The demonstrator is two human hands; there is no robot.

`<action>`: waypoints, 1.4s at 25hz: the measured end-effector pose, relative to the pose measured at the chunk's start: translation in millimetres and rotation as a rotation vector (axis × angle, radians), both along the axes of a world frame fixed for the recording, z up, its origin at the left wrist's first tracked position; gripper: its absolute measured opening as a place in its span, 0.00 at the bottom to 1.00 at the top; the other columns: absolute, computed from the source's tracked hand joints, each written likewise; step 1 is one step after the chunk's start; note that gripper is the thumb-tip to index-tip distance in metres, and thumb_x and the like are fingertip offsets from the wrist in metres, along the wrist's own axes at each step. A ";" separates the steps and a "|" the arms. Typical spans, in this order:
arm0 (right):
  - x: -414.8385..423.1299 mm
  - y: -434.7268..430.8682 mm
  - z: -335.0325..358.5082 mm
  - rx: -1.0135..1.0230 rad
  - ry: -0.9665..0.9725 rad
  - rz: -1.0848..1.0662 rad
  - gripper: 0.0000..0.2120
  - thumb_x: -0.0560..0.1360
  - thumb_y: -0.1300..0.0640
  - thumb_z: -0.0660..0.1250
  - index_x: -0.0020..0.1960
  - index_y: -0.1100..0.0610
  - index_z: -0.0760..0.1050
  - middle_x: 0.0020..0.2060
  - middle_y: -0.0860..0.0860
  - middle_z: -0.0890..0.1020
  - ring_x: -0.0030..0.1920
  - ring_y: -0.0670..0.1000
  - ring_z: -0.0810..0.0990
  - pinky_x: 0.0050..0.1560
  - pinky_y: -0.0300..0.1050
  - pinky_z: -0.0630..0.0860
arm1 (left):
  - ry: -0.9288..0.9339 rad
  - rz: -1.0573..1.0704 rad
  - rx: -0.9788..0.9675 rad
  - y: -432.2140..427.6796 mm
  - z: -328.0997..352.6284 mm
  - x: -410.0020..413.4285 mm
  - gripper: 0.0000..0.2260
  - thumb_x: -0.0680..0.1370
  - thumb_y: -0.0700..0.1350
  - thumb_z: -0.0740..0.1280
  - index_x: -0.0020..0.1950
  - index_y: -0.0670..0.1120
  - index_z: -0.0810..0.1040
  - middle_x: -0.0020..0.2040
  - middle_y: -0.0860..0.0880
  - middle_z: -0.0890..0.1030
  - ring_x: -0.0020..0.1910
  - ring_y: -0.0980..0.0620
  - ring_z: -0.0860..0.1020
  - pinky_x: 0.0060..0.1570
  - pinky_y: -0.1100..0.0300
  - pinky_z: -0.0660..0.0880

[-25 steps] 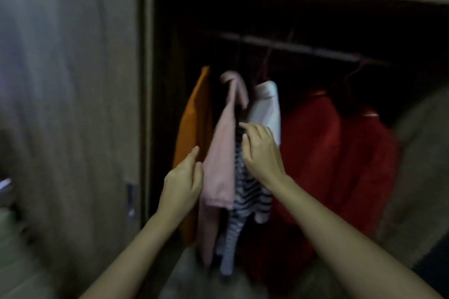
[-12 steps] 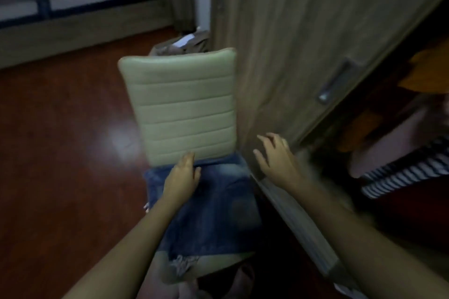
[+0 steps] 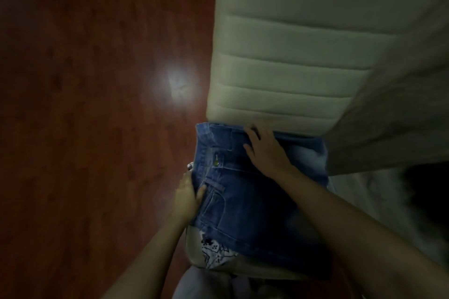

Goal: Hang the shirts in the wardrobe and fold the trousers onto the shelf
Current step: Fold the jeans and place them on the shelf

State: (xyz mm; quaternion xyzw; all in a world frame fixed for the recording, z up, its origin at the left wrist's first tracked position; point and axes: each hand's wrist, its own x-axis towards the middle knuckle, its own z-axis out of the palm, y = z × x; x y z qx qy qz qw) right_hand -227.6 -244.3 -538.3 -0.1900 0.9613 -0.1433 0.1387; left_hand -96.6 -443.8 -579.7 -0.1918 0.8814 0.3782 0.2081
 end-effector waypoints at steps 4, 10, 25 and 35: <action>-15.2 -39.6 -49.0 0.018 0.088 0.109 0.24 0.79 0.53 0.59 0.71 0.62 0.62 0.66 0.61 0.69 0.63 0.62 0.69 0.62 0.54 0.67 | -0.061 0.045 0.027 -5.4 -40.4 11.5 0.31 0.77 0.56 0.64 0.75 0.45 0.58 0.66 0.43 0.71 0.63 0.44 0.72 0.57 0.55 0.69; -23.1 -63.3 -59.4 0.175 0.154 0.037 0.18 0.78 0.45 0.59 0.58 0.59 0.70 0.55 0.57 0.73 0.56 0.58 0.69 0.54 0.51 0.64 | -0.186 0.104 -0.037 -5.7 -41.8 22.2 0.26 0.69 0.66 0.68 0.53 0.49 0.64 0.48 0.50 0.78 0.43 0.50 0.78 0.35 0.57 0.72; 5.9 124.5 161.1 -0.118 0.101 -0.344 0.16 0.80 0.46 0.54 0.58 0.57 0.70 0.49 0.60 0.81 0.49 0.62 0.79 0.43 0.52 0.73 | 0.081 -0.162 0.544 127.9 181.6 -16.5 0.22 0.71 0.40 0.72 0.60 0.49 0.66 0.55 0.56 0.75 0.49 0.61 0.76 0.43 0.66 0.77; 103.0 329.3 477.9 -0.412 0.825 -0.939 0.12 0.80 0.49 0.55 0.54 0.55 0.72 0.45 0.57 0.82 0.45 0.60 0.79 0.43 0.51 0.75 | 0.200 -0.505 1.040 274.3 525.9 -77.1 0.29 0.66 0.26 0.71 0.59 0.49 0.69 0.44 0.39 0.80 0.36 0.48 0.81 0.37 0.57 0.79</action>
